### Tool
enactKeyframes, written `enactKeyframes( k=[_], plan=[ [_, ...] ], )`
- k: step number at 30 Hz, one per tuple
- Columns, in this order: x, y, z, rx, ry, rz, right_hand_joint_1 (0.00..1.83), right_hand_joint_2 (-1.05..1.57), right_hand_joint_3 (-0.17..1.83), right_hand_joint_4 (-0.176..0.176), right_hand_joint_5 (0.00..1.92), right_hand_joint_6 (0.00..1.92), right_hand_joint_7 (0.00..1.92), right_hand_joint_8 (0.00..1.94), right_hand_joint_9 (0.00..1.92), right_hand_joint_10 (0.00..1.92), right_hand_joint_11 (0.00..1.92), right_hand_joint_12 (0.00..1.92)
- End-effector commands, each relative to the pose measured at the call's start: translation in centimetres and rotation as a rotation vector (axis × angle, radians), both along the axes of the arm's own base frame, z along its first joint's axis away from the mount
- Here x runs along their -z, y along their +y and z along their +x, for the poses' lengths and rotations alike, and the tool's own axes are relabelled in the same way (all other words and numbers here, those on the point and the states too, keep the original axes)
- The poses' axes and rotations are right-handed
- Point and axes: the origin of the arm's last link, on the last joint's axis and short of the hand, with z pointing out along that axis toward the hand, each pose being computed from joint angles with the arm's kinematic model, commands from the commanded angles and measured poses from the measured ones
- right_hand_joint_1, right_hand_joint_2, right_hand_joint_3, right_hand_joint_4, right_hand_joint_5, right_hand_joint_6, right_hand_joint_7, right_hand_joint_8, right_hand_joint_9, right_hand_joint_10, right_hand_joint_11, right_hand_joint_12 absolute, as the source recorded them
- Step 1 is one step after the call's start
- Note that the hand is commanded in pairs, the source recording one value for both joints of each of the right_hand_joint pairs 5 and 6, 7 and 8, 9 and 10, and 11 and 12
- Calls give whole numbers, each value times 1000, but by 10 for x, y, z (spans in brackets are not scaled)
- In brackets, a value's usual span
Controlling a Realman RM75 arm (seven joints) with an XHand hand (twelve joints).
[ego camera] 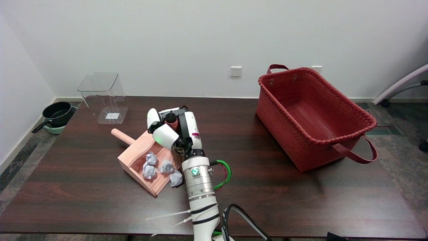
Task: Sweep the paper ball into the dustpan.
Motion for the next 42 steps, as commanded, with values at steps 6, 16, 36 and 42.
enactKeyframes(
  k=[6,16,36,42],
  plan=[
    [-16,-12,12,-61,-2,-51,853,1571,1317,0,1920,1920,1920,1920,1920,1920,1920,1920],
    [-72,20,16,-160,-11,-160,889,1571,1254,0,1920,1920,1920,1920,1920,1920,1920,1920],
    [-114,40,18,-180,-73,-188,878,1571,1312,0,1920,1920,1920,1920,1920,1920,1920,1920],
    [-142,41,2,-123,-51,-184,873,1571,1345,0,1920,1920,1920,1920,1920,1920,1920,1920]
  ],
)
